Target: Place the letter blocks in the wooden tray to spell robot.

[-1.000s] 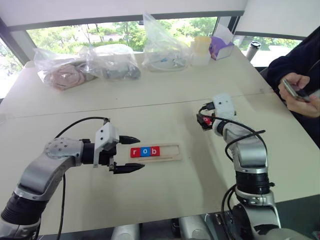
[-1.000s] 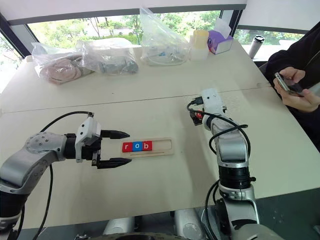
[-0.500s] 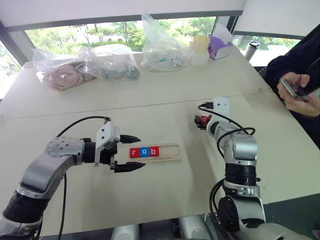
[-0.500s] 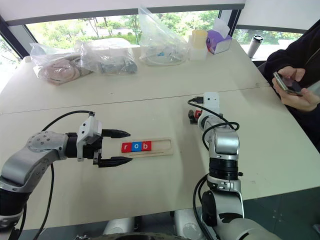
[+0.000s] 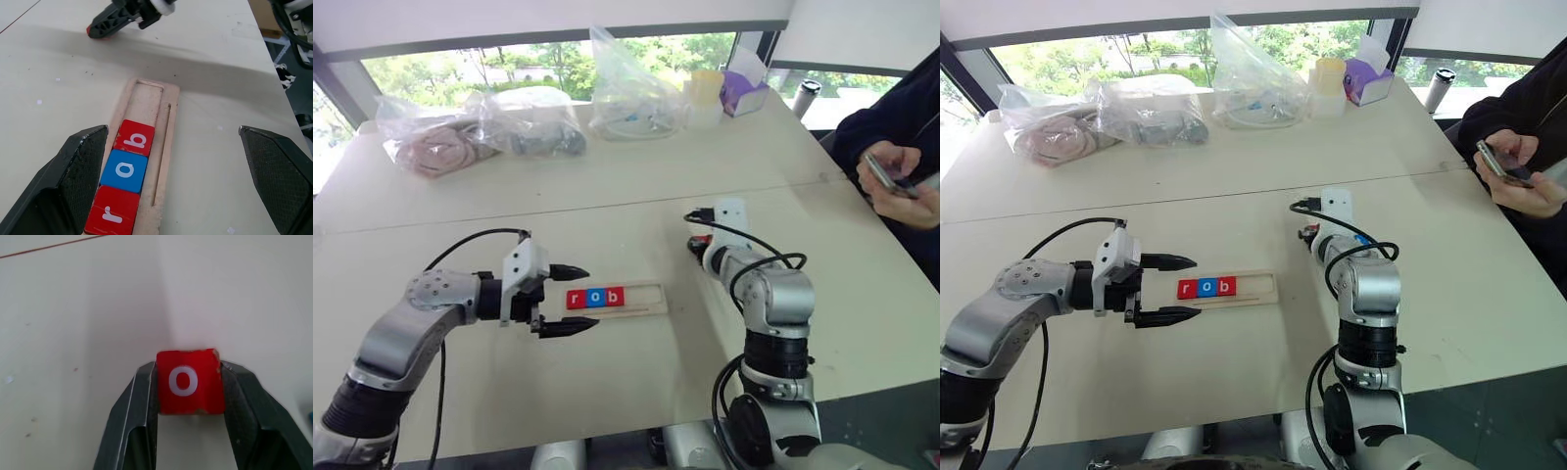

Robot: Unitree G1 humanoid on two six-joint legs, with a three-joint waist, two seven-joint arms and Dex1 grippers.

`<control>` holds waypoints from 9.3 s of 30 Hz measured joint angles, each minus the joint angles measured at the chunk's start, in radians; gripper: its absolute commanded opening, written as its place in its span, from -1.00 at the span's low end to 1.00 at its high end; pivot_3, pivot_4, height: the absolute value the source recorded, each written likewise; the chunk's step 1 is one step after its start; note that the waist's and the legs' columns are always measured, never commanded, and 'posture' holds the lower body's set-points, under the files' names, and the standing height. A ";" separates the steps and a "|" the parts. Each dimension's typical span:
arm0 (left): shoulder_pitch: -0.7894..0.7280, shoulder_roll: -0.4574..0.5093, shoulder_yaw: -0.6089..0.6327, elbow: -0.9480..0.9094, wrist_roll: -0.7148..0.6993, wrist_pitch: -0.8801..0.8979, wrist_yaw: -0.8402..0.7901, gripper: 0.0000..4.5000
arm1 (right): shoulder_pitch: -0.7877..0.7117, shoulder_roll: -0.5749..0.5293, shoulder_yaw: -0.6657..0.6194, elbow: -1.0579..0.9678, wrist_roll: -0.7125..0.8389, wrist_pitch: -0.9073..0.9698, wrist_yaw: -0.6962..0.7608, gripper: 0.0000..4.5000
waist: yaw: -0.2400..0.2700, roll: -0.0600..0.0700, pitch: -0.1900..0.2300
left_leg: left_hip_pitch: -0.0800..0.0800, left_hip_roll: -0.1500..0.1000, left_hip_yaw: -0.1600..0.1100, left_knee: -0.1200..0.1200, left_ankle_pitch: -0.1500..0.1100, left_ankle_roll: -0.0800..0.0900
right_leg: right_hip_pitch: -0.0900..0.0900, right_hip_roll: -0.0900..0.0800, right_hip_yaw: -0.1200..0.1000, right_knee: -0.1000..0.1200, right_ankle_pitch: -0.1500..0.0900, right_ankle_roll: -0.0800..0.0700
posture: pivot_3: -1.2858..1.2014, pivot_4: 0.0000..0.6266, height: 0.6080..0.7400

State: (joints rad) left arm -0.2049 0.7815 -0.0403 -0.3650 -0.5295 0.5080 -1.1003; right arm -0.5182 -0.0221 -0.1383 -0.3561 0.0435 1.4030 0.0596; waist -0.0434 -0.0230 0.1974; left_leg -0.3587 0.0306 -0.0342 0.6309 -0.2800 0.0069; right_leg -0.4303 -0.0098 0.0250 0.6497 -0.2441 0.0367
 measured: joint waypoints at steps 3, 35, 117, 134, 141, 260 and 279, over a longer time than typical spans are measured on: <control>-0.001 -0.001 -0.009 0.001 0.003 -0.002 -0.006 1.00 | 0.071 -0.016 0.006 -0.179 0.037 0.160 0.028 -0.47 | 0.001 0.000 0.000 | -0.001 0.000 -0.001 0.000 0.000 0.000 | 0.000 0.000 0.000 -0.001 0.000 0.000 | 0.03 -0.52 1.00; -0.045 -0.025 -0.020 0.034 0.019 -0.034 -0.031 1.00 | 0.259 -0.999 0.309 -0.034 0.266 -0.795 0.934 0.97 | -0.003 -0.002 0.001 | 0.000 -0.002 0.003 0.000 -0.003 0.005 | 0.001 0.000 0.000 -0.006 -0.004 0.007 | 0.03 -0.52 1.00; -0.037 -0.013 -0.022 0.030 0.017 -0.034 -0.037 1.00 | 0.100 -0.744 0.340 0.063 0.126 -0.913 0.961 -0.49 | 0.002 -0.002 0.002 | 0.001 -0.001 0.001 0.008 -0.002 0.004 | 0.004 0.000 0.000 0.000 0.000 0.002 | 0.03 -0.52 1.00; 0.001 0.009 -0.009 -0.002 -0.001 -0.031 -0.038 1.00 | -0.012 -0.613 0.570 0.239 0.045 -0.976 1.042 -0.49 | 0.005 -0.002 0.002 | -0.001 -0.001 0.001 0.010 -0.002 0.004 | 0.004 0.000 0.000 0.000 0.000 0.001 | 0.03 -0.52 1.00; 0.006 0.009 -0.008 -0.005 -0.004 -0.030 -0.023 1.00 | -0.041 -0.583 0.581 0.288 0.016 -1.009 1.045 -0.49 | 0.004 -0.002 0.002 | -0.001 -0.001 0.001 0.010 -0.002 0.004 | 0.004 0.000 0.000 0.000 0.000 0.001 | 0.03 -0.52 1.00; -0.045 -0.043 -0.061 0.040 0.019 -0.040 -0.035 1.00 | 0.259 -0.158 -0.039 -0.379 0.250 0.204 0.097 -0.47 | 0.026 -0.001 0.001 | -0.015 -0.001 0.000 0.016 -0.002 0.004 | -0.006 -0.002 -0.001 -0.001 0.001 0.001 | 0.03 -0.52 1.00; -0.052 -0.055 -0.062 0.043 0.029 -0.057 -0.034 1.00 | 0.215 -0.450 0.018 -0.380 0.388 0.201 0.179 0.98 | 0.025 0.000 0.002 | -0.015 -0.002 0.001 0.016 -0.002 0.004 | -0.006 -0.001 -0.001 -0.002 -0.001 0.004 | 0.03 -0.52 1.00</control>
State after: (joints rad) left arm -0.2573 0.7269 -0.1026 -0.3221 -0.5009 0.4514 -1.1342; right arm -0.3035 -0.4726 -0.1206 -0.7359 0.4315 1.6038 0.2388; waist -0.0184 -0.0229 0.1990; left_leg -0.3736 0.0291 -0.0336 0.6469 -0.2823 0.0107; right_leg -0.4360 -0.0112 0.0243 0.6479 -0.2450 0.0403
